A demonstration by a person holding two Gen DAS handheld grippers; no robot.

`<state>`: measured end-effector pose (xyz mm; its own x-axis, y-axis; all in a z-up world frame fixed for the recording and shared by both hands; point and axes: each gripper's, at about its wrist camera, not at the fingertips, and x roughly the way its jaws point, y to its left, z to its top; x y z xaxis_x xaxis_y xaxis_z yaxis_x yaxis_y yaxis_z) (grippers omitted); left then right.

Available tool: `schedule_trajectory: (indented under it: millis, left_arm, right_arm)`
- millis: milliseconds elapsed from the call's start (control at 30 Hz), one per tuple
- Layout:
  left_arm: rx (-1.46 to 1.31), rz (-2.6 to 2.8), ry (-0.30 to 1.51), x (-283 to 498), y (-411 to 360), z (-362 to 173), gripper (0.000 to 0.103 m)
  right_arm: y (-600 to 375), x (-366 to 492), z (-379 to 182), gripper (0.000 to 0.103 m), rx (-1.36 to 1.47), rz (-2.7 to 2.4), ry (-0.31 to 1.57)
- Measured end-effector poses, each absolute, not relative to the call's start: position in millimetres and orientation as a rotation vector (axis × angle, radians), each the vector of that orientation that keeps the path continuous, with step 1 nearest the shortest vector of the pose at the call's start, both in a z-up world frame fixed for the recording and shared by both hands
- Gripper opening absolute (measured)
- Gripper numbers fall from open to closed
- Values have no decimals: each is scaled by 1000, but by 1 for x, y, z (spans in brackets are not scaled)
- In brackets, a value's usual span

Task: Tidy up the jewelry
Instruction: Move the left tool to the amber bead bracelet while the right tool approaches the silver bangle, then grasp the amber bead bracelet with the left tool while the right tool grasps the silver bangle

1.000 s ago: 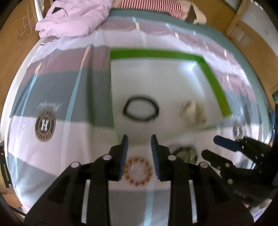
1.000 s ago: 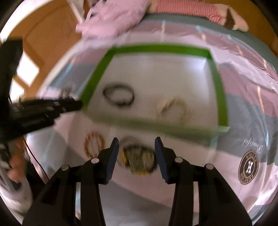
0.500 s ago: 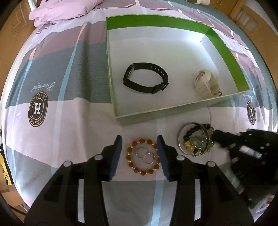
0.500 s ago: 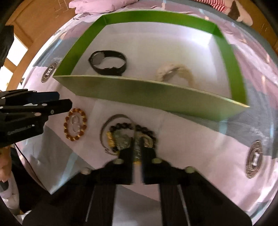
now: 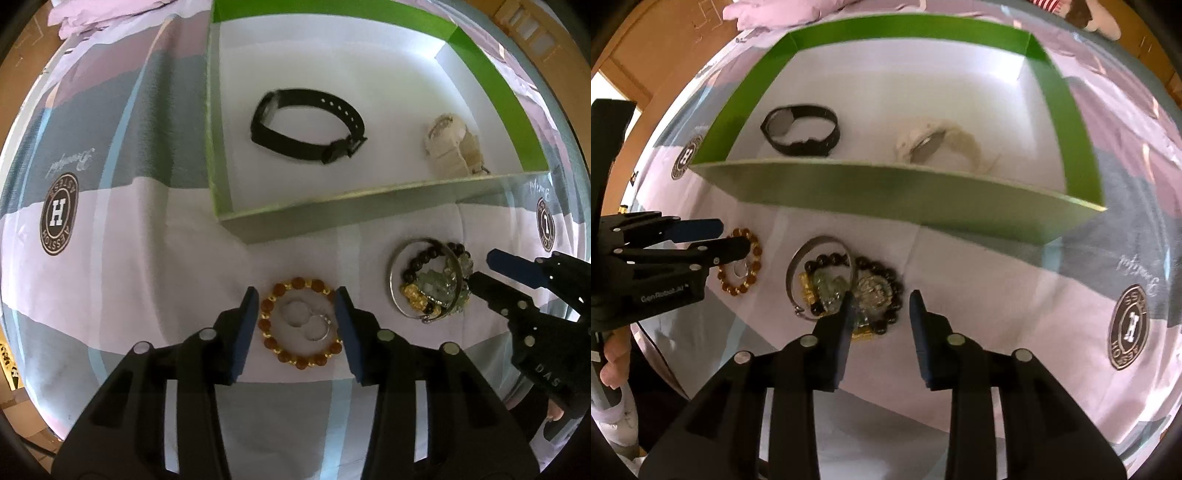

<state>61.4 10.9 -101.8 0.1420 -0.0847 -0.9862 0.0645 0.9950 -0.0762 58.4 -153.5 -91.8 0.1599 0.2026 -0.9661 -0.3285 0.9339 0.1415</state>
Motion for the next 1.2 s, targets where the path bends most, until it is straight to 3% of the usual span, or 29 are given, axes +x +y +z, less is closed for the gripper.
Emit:
schedule_trajectory:
  millis: [67, 133, 567, 667, 733, 767, 800, 1200]
  left_arm:
    - [-9, -92, 1434, 62, 10, -106, 29]
    - [-21, -79, 1445, 64, 14, -108, 27]
    - [-31, -60, 1450, 67, 34, -105, 27]
    - [-26, -61, 1451, 66, 29, -106, 28]
    - [-22, -65, 1448, 67, 27, -107, 24]
    - [-26, -69, 1446, 67, 25, -110, 15]
    - [-29, -73, 1447, 67, 25, -111, 14]
    - [-30, -140, 1433, 65, 11, -109, 12]
  right_arm:
    - [-156, 64, -91, 31, -84, 374, 1364]
    - [-161, 66, -87, 31, -74, 364, 1359]
    - [-144, 60, -111, 31, -129, 373, 1384]
    - [-144, 58, -107, 9, -135, 374, 1370]
    - [-143, 57, -102, 9, -134, 379, 1364]
    - [-145, 56, -99, 9, -128, 379, 1356]
    - [-147, 55, -94, 9, -123, 376, 1348]
    - [-176, 56, -60, 9, -43, 335, 1274]
